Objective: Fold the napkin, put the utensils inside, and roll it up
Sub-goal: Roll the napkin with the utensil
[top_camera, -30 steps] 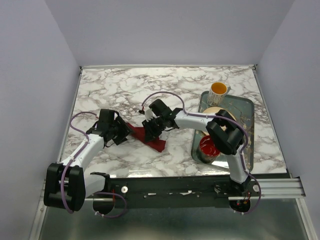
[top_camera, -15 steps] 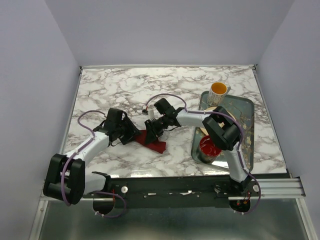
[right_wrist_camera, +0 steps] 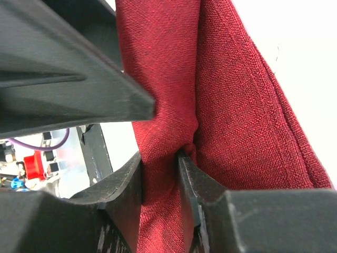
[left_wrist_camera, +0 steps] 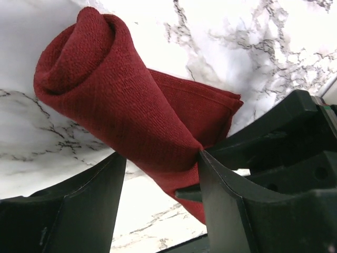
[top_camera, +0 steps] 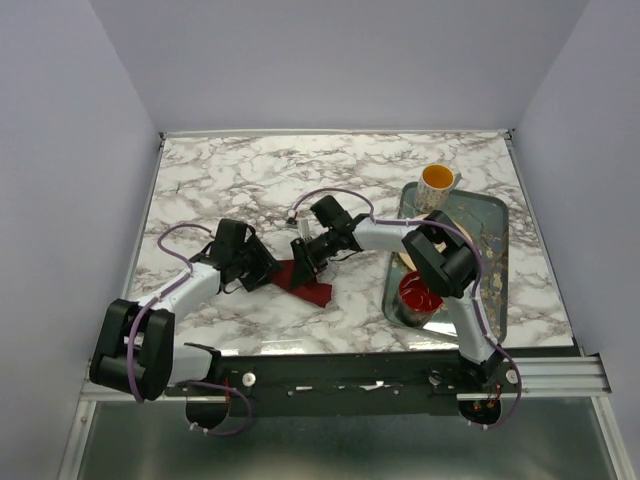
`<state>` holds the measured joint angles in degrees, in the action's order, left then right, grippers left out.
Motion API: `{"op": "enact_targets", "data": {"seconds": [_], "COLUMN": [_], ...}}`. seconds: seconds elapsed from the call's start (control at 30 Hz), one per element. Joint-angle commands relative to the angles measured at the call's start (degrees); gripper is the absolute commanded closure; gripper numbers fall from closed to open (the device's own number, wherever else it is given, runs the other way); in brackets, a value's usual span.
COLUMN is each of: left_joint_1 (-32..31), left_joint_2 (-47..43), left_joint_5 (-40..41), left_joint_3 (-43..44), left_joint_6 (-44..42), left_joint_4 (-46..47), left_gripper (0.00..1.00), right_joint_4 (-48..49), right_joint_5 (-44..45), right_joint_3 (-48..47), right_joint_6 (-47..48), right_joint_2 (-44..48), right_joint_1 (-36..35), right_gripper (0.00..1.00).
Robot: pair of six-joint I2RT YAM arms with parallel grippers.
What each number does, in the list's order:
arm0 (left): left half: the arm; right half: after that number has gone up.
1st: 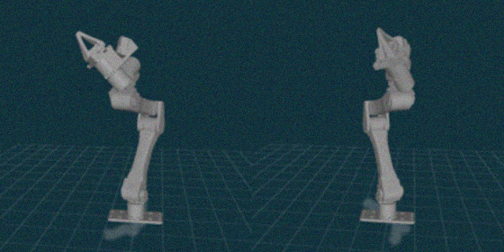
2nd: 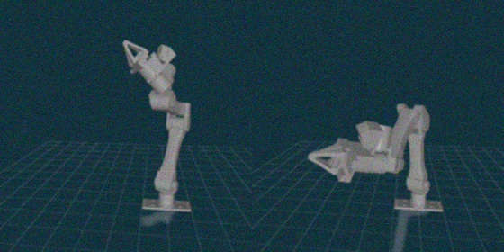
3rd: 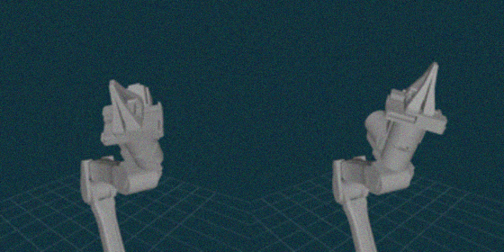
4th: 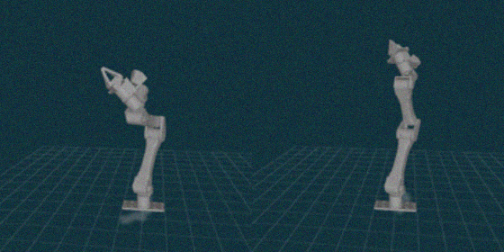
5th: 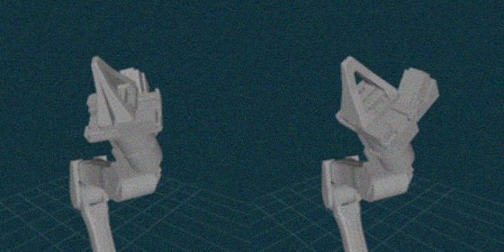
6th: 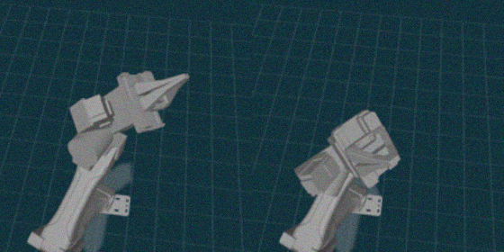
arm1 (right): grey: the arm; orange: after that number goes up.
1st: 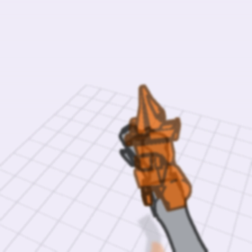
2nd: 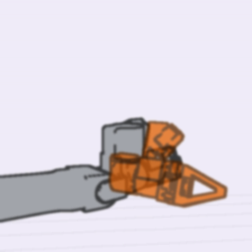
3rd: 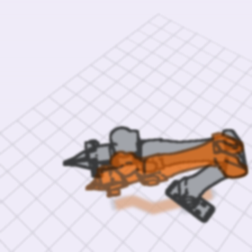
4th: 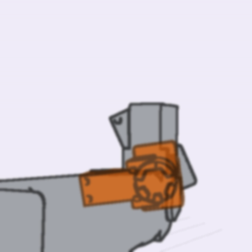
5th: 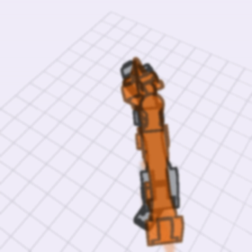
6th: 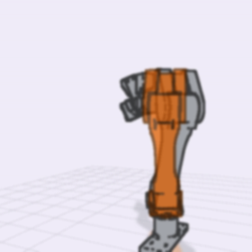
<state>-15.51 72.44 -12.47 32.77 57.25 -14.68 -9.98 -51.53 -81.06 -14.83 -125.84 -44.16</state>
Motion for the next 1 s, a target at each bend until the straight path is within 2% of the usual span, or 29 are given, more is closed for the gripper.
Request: {"op": "enact_targets", "data": {"seconds": [0.0,0.23,0.43,0.47,0.67,0.87,0.97], "left_joint_1": [-0.22,-0.22,-0.05,-0.05,-0.14,-0.05,-0.05], "left_joint_2": [3.22,6.92,7.27,7.27,7.01,6.13,6.13], "left_joint_5": [-0.36,-0.45,-1.06,-1.15,-2.47,-2.82,-3.09], "left_joint_3": [-1.75,-2.63,-3.59,-3.68,-3.68,-2.63,-2.63], "left_joint_6": [0.58,0.58,0.75,0.84,1.81,2.25,2.60], "left_joint_4": [3.69,6.41,6.68,6.68,6.68,5.45,5.27], "left_gripper": [0.35,0.39,0.43,0.45,0.47,0.48,0.48], "right_joint_4": [-2.85,-7.86,-13.48,-14.62,-20.34,-18.06,-16.48], "right_joint_5": [2.13,8.89,19.34,23.45,40.06,57.64,61.36], "right_joint_3": [0.11,-1.38,-2.00,-2.35,-3.85,-1.04,-0.42], "right_joint_6": [1.03,3.66,5.60,6.12,6.74,5.69,6.48], "right_joint_2": [-2.57,0.24,7.00,7.80,12.71,16.59,16.68], "right_joint_1": [-0.14,-0.13,-0.92,-1.45,-7.07,-15.24,-18.41], "right_gripper": [0.57,0.48,0.44,0.43,0.40,0.39,0.41]}}
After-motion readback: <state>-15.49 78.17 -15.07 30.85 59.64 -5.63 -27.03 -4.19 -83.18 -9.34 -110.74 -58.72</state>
